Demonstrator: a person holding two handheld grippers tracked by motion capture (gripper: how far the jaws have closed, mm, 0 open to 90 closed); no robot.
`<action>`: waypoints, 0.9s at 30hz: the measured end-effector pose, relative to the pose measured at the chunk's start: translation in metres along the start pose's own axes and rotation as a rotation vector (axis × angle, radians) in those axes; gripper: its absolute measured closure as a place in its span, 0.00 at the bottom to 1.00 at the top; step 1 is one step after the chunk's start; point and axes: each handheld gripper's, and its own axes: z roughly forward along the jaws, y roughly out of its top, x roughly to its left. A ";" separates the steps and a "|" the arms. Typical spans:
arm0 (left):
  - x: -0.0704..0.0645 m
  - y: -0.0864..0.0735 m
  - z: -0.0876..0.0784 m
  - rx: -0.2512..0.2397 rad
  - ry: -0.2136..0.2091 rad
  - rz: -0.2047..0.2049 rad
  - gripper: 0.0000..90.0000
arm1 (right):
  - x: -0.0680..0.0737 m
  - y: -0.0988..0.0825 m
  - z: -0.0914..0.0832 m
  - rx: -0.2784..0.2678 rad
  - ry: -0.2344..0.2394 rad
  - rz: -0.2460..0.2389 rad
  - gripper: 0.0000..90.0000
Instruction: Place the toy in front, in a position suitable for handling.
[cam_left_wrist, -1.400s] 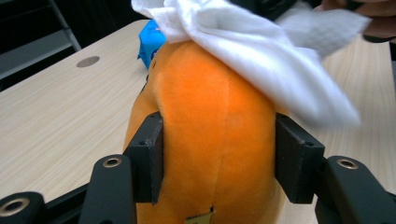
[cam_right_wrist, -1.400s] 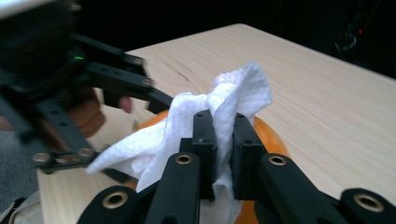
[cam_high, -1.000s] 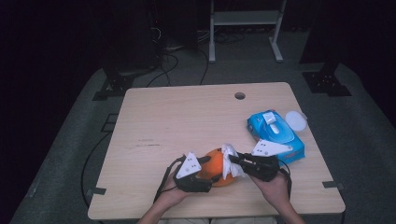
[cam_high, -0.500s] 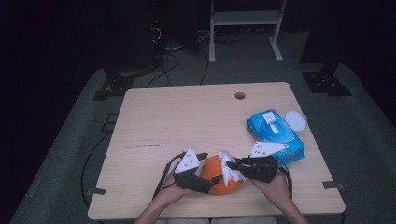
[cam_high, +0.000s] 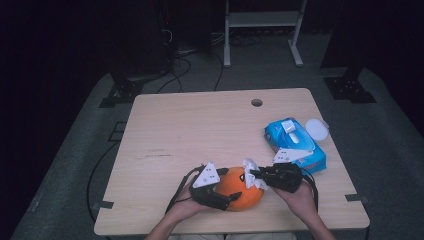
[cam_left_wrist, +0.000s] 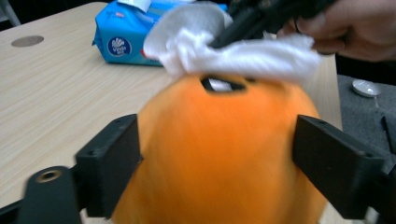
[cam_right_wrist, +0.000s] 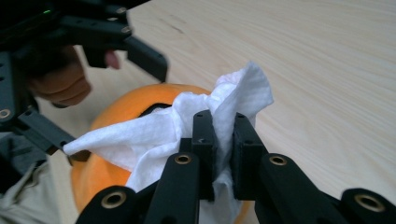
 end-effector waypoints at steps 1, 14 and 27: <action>0.000 0.001 0.001 0.002 -0.004 0.005 0.14 | 0.001 0.000 0.000 -0.002 0.011 -0.010 0.91; -0.005 0.009 0.026 0.103 -0.102 0.068 0.28 | -0.010 -0.019 -0.013 -0.001 0.093 0.006 0.90; -0.019 0.012 0.022 0.126 0.024 0.138 0.62 | -0.020 -0.023 -0.030 -0.046 0.047 0.036 0.90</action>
